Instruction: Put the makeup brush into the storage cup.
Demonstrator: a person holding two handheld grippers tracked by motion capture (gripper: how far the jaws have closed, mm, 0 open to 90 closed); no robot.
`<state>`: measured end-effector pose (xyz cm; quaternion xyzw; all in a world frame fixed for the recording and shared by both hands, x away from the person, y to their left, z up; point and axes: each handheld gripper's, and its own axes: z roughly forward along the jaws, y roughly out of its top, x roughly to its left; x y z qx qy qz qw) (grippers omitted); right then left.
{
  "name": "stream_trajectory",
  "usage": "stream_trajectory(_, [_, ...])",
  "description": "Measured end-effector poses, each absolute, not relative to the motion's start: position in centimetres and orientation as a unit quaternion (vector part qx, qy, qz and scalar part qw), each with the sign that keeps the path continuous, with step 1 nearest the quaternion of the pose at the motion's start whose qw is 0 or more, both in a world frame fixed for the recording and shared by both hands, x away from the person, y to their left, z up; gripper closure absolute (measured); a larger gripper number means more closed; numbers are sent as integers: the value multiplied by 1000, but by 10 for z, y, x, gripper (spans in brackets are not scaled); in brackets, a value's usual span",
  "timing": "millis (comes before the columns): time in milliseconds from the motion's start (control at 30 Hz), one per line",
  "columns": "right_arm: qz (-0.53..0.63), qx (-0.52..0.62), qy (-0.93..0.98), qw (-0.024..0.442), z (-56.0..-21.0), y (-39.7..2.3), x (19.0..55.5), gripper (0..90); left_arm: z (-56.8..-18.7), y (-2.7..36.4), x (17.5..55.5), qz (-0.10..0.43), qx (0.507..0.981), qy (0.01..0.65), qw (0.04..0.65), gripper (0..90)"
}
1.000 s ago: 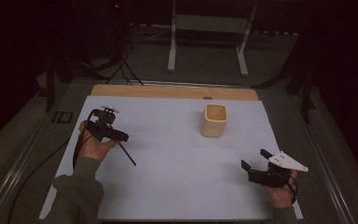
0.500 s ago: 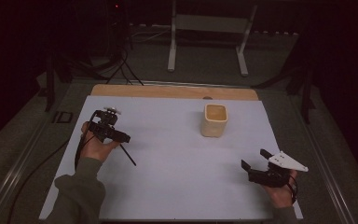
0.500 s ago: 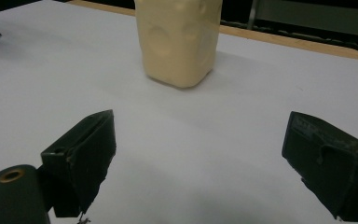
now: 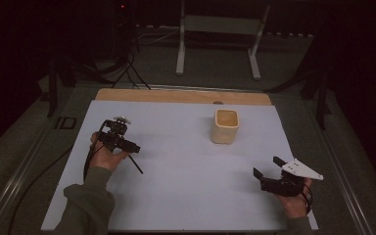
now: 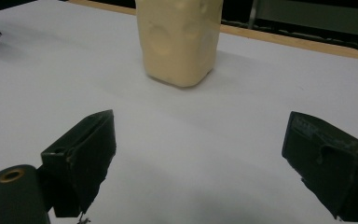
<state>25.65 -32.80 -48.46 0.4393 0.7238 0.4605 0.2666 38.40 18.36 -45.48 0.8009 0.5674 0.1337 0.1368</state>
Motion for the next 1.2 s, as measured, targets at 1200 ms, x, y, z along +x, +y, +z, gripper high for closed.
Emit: stream_trajectory(1200, [461,439,724,265,-485,-328,257,98,-499,178,395,75,801,588,88,64])
